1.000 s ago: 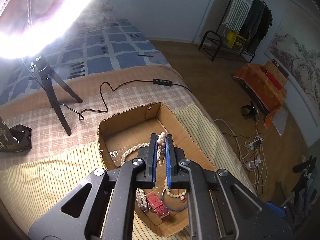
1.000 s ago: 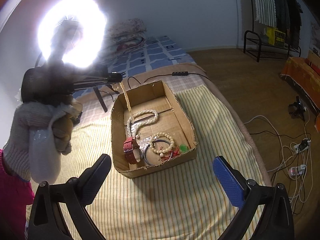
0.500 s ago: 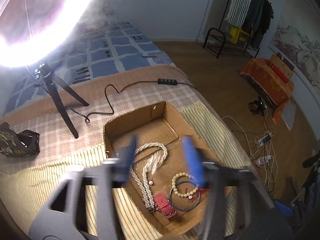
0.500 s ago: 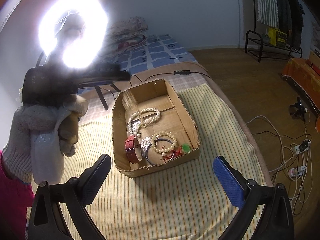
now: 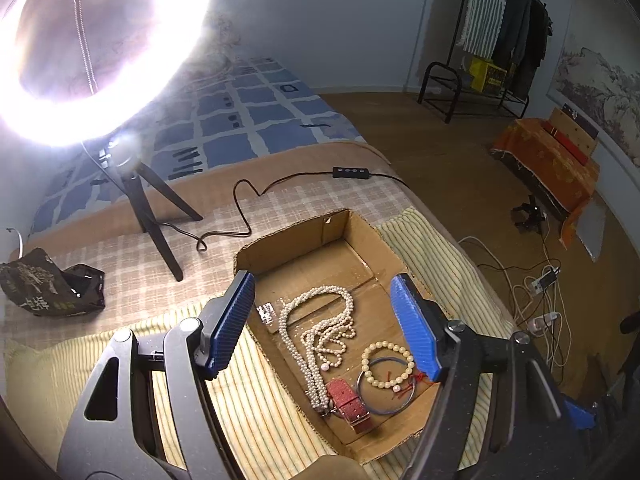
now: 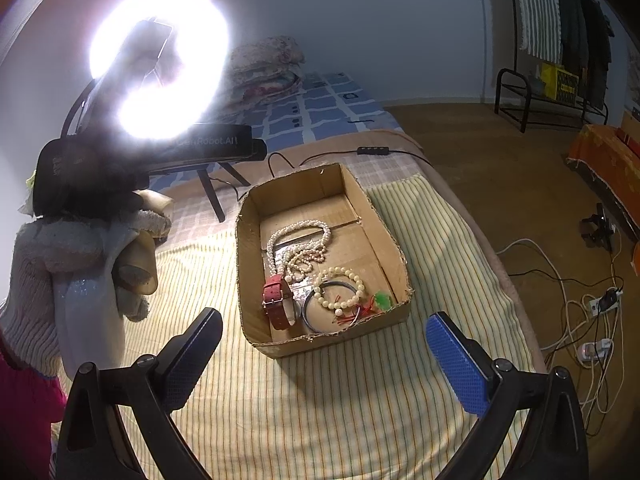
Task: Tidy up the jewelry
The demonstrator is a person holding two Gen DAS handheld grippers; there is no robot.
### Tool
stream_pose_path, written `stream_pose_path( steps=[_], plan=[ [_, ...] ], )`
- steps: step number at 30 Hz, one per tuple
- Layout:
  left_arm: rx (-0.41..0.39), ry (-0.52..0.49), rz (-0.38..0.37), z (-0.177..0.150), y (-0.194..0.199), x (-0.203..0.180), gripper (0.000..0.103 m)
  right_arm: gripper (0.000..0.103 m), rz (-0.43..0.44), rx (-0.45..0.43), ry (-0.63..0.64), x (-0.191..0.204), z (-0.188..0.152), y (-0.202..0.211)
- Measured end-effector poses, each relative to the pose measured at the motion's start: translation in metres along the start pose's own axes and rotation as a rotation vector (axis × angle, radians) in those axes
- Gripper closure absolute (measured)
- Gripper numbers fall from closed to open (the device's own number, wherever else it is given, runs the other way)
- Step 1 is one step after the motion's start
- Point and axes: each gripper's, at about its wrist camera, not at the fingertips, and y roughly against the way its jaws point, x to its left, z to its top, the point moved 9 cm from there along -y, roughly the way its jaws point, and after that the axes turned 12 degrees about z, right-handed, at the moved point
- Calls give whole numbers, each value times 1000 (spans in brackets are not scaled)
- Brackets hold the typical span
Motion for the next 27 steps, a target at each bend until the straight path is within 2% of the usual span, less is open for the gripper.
stream_pose_path(
  steps=[9,21,23,27],
  plan=[
    [-39,12,29,-6,26,18,30,0,-20,-24,15,6,2,7],
    [-122,39,96,-34,91,67,29,0,-32,-96,52,31,10,30],
    [-138,47,109,-42,104,76,23,0,-32,-106,62,38,10,34],
    [-187,51,152,-58,129,94,20,0,-57,-129,89,46,9,42]
  ],
)
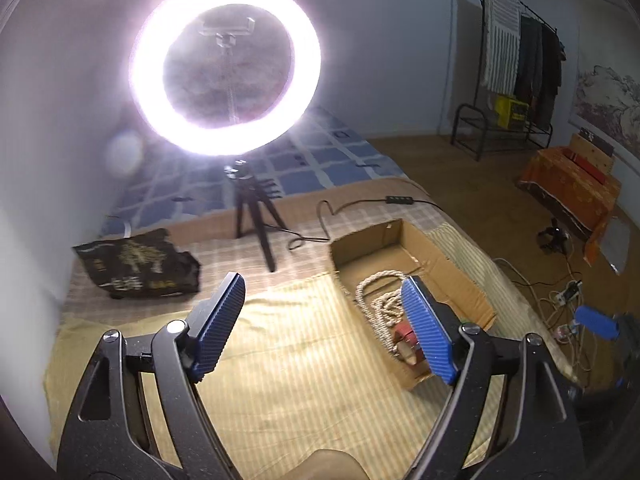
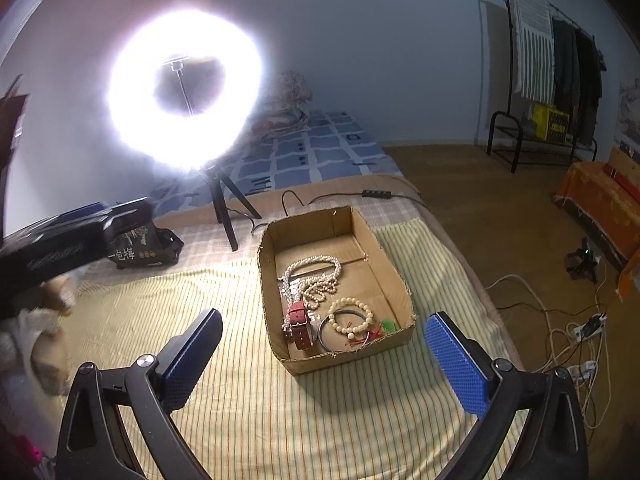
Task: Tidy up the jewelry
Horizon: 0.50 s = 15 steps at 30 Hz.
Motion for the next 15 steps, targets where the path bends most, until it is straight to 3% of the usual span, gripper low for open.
stream_pose_path(
  steps=[12,15],
  plan=[
    [-65,1,36,-40,57,33,18,0,-32,-57,43,12,-1,21],
    [-70,2,21,-50,70,35,9,0,-39,-70,55,14,-3,25]
  ],
)
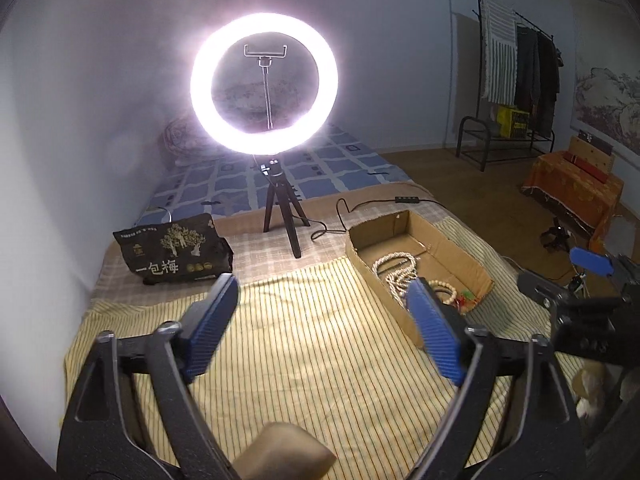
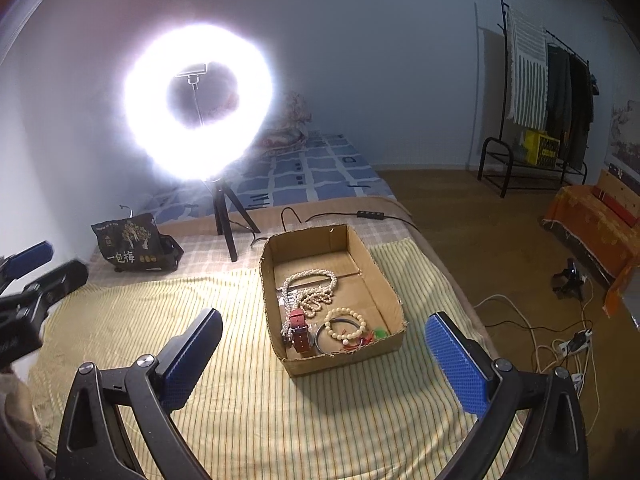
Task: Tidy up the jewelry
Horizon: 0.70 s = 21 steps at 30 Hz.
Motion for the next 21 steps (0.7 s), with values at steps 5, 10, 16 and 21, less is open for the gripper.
stream_pose_path(
  steps=[5,10,16,21],
  plan=[
    [-20,-8,7,-11,13,1,0,0,-23,-34,27,5,-1,8],
    [17,-29,-8,-22,15,-5,0,0,-28,-67,11,6,1,12],
    [14,-53,-6,-23,19,-11,0,0,-26,-74,3,7,0,12],
    [8,-48,-10,-24,20,-12,0,0,-31,-73,1,4,-1,13]
  ],
)
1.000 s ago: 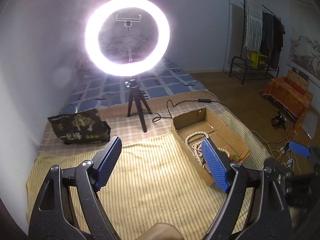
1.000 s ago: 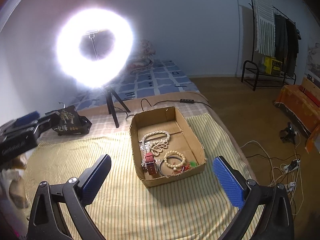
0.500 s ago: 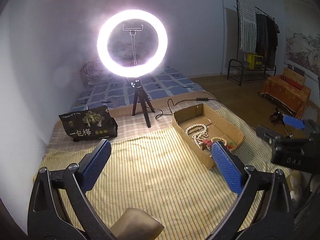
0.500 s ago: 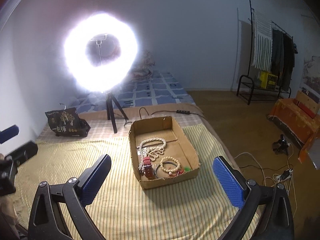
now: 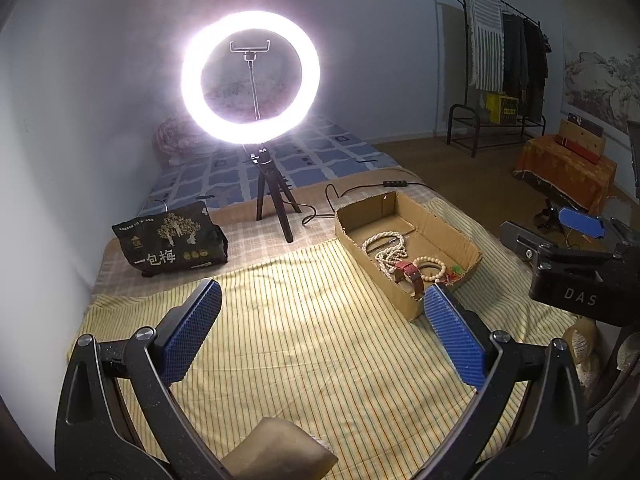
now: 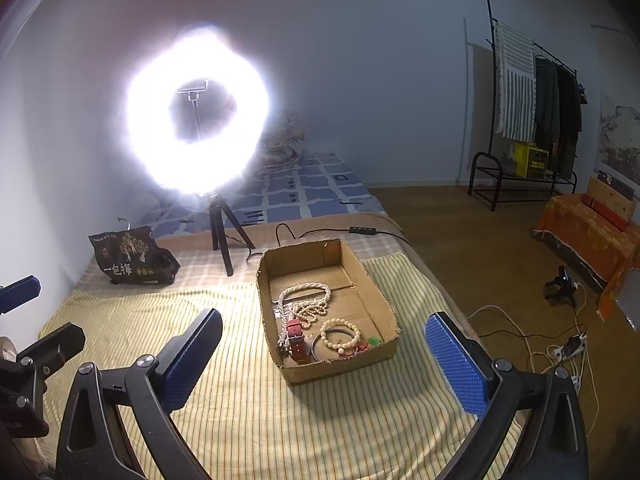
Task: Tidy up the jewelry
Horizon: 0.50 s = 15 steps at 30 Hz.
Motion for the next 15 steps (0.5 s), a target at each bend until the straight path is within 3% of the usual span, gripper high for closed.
stream_pose_path(
  steps=[15],
  plan=[
    [-16,-5,0,2,1,-1,0,0,-7,10,-11,-5,-3,-3]
  ],
)
